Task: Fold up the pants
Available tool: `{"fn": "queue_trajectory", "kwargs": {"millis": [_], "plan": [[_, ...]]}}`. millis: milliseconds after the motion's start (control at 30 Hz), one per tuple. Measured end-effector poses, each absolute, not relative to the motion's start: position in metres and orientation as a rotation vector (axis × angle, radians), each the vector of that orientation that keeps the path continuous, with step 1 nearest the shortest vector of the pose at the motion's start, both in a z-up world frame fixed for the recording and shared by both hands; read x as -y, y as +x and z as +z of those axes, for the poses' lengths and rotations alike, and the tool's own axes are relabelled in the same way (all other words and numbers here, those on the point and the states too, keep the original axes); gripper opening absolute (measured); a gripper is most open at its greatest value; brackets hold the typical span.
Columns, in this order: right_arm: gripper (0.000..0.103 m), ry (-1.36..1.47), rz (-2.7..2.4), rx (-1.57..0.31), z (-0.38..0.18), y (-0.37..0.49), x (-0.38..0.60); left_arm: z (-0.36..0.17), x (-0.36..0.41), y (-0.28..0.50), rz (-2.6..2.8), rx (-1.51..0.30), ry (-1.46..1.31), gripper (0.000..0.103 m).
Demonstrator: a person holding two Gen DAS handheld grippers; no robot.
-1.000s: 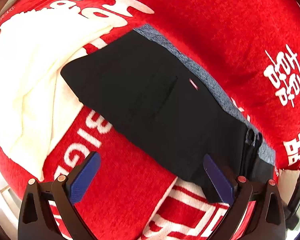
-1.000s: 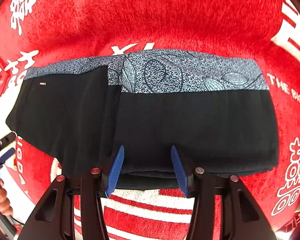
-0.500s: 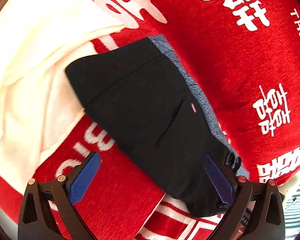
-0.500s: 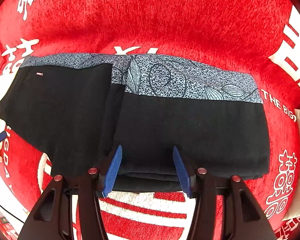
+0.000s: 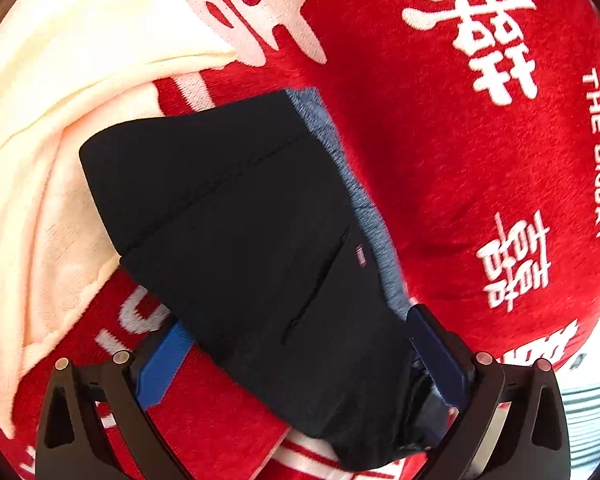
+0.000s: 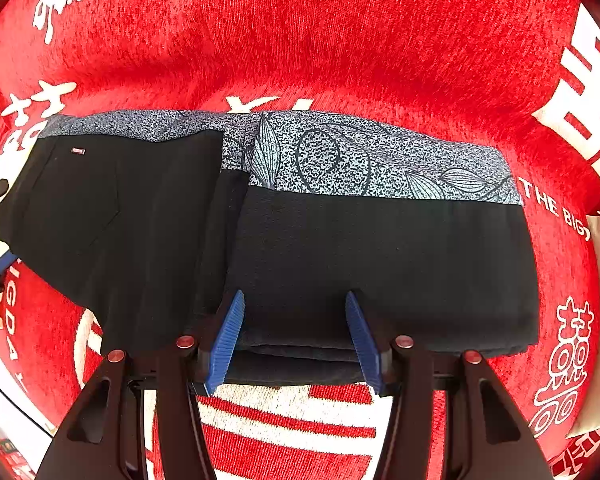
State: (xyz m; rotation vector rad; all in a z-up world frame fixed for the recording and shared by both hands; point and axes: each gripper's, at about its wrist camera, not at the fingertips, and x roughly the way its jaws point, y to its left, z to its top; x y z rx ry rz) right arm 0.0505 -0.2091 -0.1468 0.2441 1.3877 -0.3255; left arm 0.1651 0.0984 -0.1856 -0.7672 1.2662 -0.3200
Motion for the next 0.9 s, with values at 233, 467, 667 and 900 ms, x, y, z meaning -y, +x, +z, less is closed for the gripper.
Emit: {"fn": "queue_trajectory", "kwargs": {"millis": [233, 467, 667, 900], "plan": [[0.057, 0.242, -0.321, -1.378, -0.147, 0.050, 0.208, -0.179, -0.091, 0.173, -0.359, -1.225, -0.746, 0.103], [0.062, 0.218, -0.311, -1.390, -0.146, 0.054, 0.209, -0.187, -0.076, 0.183, -0.236, -1.305, -0.638, 0.097], [0.077, 0.180, -0.263, -1.369, -0.112, 0.070, 0.204, -0.179, -0.073, 0.182, -0.104, -1.347, -0.386, 0.036], [0.082, 0.235, -0.104, -1.411, -0.091, 0.111, 0.179, -0.163, -0.054, 0.168, -0.159, -1.248, -0.155, 0.029]]}}
